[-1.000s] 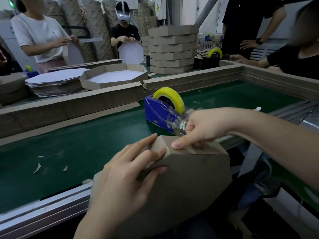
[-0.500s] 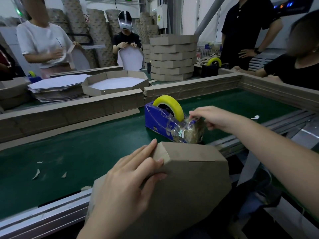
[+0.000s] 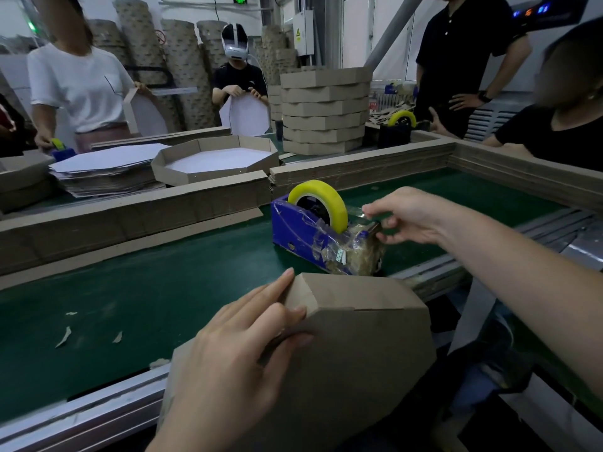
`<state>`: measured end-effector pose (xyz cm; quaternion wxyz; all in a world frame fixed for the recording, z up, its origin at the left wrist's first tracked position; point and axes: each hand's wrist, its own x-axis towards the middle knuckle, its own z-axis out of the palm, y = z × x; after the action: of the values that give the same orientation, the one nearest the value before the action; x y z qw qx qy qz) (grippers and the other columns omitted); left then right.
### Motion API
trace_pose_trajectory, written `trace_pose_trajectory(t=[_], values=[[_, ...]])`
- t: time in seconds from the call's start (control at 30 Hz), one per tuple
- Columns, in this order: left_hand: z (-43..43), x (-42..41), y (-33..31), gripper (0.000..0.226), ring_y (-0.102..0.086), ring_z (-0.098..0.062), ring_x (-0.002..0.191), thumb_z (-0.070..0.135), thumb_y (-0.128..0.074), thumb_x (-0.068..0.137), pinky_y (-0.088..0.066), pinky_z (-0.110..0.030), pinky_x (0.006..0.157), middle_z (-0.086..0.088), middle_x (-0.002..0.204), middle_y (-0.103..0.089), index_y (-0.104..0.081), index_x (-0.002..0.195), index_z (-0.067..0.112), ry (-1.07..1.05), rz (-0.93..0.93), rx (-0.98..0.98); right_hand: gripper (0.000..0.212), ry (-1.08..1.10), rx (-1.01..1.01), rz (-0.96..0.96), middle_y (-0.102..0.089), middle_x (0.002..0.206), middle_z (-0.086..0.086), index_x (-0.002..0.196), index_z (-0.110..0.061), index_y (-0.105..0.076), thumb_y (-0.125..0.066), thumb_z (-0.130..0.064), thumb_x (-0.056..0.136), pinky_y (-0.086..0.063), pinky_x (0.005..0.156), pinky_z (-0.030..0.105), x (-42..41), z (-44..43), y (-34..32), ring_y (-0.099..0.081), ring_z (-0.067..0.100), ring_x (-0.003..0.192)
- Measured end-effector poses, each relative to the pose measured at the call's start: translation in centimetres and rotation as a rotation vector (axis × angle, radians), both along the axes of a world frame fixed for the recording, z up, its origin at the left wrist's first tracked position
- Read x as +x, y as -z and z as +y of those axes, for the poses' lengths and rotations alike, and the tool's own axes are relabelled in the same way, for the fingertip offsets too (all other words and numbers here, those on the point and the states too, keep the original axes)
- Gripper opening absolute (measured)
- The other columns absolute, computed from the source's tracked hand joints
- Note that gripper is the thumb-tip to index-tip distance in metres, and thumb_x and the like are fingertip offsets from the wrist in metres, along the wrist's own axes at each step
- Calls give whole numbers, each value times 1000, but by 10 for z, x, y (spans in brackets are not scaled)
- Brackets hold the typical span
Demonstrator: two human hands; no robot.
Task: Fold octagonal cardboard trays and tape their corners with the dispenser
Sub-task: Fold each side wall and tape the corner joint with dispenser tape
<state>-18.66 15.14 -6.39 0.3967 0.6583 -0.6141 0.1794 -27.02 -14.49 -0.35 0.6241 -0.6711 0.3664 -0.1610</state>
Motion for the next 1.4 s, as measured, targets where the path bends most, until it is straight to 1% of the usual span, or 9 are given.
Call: trace_pose_trajectory(t=[0.1, 0.27, 0.6, 0.87, 1.0, 1.1, 1.13, 1.23, 1.4], values=[[0, 1, 1, 15, -62, -14, 116, 39, -61, 85, -56, -41, 83, 8, 136, -58, -63, 93, 26, 0, 1, -2, 9, -8, -8, -99, -53, 75, 4, 82, -2, -62, -62, -6, 90, -49, 65, 29, -4, 1, 9, -38, 5, 52], [1, 3, 1, 13, -62, -12, 116, 41, -60, 86, -56, -41, 82, 9, 136, -57, -58, 95, 32, -4, -6, 0, 38, -26, 62, -344, -46, 57, 1, 54, -11, -58, -58, -3, 91, -48, 66, 34, -12, -3, 25, -45, 10, 58], [-1, 3, 1, 18, -64, -16, 113, 37, -61, 85, -56, -43, 79, 5, 135, -59, -65, 91, 20, -13, -10, 5, 28, 49, 90, -543, -38, 59, 2, 66, -5, -48, -45, 5, 92, -46, 63, 28, -14, 3, 45, -44, 5, 50], [-2, 5, 2, 19, -62, -12, 116, 40, -60, 86, -56, -41, 80, 9, 137, -57, -66, 92, 22, -26, -18, 9, 37, -1, 57, -647, -34, 55, -2, 59, -12, -34, -36, 8, 90, -47, 71, 28, -18, 2, 61, -41, 5, 53], [-2, 6, 3, 14, -61, -11, 117, 40, -59, 86, -56, -40, 80, 11, 139, -55, -61, 96, 29, -15, -12, 2, 37, 15, 81, -716, -36, 57, -3, 58, -13, -34, -35, 10, 87, -51, 72, 29, -20, 1, 68, -40, 6, 53], [-2, 6, 3, 13, -60, -9, 118, 41, -58, 87, -56, -38, 80, 13, 139, -54, -58, 97, 34, -17, -19, 0, 44, 33, 119, -784, -35, 58, -2, 48, -14, -38, -34, 12, 83, -56, 72, 28, -21, 2, 74, -38, 7, 51], [-2, 6, 3, 12, -60, -9, 117, 41, -58, 87, -56, -37, 80, 13, 139, -54, -57, 97, 34, -17, -19, -2, 41, 35, 126, -804, -34, 58, -2, 48, -13, -37, -37, 11, 81, -56, 73, 28, -21, 2, 76, -37, 7, 50], [-2, 6, 3, 12, -60, -8, 117, 41, -58, 87, -56, -37, 79, 14, 139, -54, -57, 96, 34, -23, -19, -3, 22, 38, 128, -837, -35, 57, -2, 61, -14, -33, -43, 4, 70, -56, 75, 27, -20, 2, 81, -38, 6, 48], [-2, 5, 1, 13, -61, -9, 116, 42, -57, 87, -56, -37, 78, 12, 138, -55, -57, 95, 33, -30, -28, 8, 26, 74, 91, -797, -40, 58, -2, 64, -8, -36, -37, 11, 81, -55, 76, 25, -21, -1, 92, -45, 5, 54]])
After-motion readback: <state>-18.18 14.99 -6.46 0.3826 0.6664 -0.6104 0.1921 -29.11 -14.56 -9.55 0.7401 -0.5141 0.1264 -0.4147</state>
